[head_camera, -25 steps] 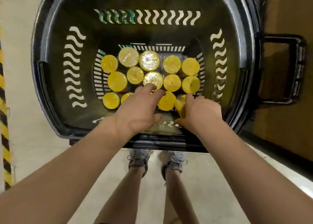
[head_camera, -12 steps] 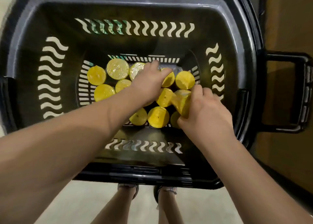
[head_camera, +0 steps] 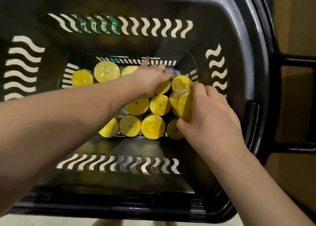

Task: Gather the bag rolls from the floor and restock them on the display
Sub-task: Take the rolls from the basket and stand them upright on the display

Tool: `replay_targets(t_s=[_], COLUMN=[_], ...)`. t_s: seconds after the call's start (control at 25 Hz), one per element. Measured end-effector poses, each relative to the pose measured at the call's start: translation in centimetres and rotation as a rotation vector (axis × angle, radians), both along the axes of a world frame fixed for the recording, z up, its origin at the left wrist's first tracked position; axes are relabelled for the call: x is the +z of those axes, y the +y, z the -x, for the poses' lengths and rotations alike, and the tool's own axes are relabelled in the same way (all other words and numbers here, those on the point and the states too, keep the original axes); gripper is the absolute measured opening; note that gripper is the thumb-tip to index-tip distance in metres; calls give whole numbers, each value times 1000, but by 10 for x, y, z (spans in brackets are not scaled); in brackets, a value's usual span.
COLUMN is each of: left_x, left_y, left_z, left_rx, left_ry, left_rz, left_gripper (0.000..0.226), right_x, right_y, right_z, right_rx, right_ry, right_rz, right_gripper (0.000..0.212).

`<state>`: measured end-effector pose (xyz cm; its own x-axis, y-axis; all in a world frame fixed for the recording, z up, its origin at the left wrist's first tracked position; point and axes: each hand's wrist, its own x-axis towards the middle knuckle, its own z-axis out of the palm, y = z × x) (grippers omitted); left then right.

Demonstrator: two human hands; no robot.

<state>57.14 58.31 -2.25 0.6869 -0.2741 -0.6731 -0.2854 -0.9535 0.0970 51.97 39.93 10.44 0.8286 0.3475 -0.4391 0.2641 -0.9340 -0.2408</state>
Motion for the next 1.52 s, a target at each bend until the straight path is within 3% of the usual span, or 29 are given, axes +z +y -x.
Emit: replay_targets(t_s=[0.2, 0.32, 0.4, 0.52, 0.72, 1.0, 1.2, 1.52], left_x=[67, 163, 238, 349, 578, 820, 864, 870], left_y=[32, 55, 69, 79, 78, 29, -20, -138], left_z=[23, 28, 30, 31, 34, 42, 40, 25], left_rx=[428, 733, 818, 878, 897, 684, 528, 424], left_ry=[-187, -227, -245, -268, -414, -536, -513, -474], left_rz=[376, 659, 805, 1014, 1289, 1467, 1508, 1528], left_gripper=[88, 81, 77, 76, 71, 52, 57, 62], right_x=[27, 90, 150, 247, 467, 706, 759, 765], right_y=[-1, 4, 9, 17, 14, -30, -88, -205], right_z=[-16, -31, -42, -52, -56, -32, 2, 9], right_rx=[-128, -187, -209, -229, -243, -232, -405, -518], right_ry=[55, 62, 52, 53, -32, -249, -434, -525], right_rz=[-163, -354, -487, -647, -942, -1212, -1243, -1222], right_gripper=[71, 83, 84, 81, 75, 66, 58, 62])
